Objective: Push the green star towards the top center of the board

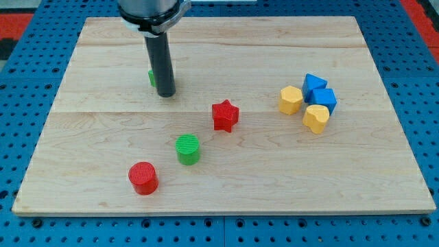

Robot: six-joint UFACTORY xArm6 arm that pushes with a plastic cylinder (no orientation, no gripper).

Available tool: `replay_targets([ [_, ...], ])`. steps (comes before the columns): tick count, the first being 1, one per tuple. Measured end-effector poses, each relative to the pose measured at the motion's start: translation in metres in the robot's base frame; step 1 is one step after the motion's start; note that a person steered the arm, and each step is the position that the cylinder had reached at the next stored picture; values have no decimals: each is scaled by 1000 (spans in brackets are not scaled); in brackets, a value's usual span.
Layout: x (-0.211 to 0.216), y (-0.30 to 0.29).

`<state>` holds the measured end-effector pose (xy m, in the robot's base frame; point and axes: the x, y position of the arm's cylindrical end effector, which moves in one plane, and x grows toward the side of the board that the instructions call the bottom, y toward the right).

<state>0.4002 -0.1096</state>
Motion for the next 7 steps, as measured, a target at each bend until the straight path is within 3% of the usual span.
replay_targets([
  [1,-15,-9],
  [2,-42,25],
  [4,-94,-82],
  [6,-107,40],
  [7,-157,32],
])
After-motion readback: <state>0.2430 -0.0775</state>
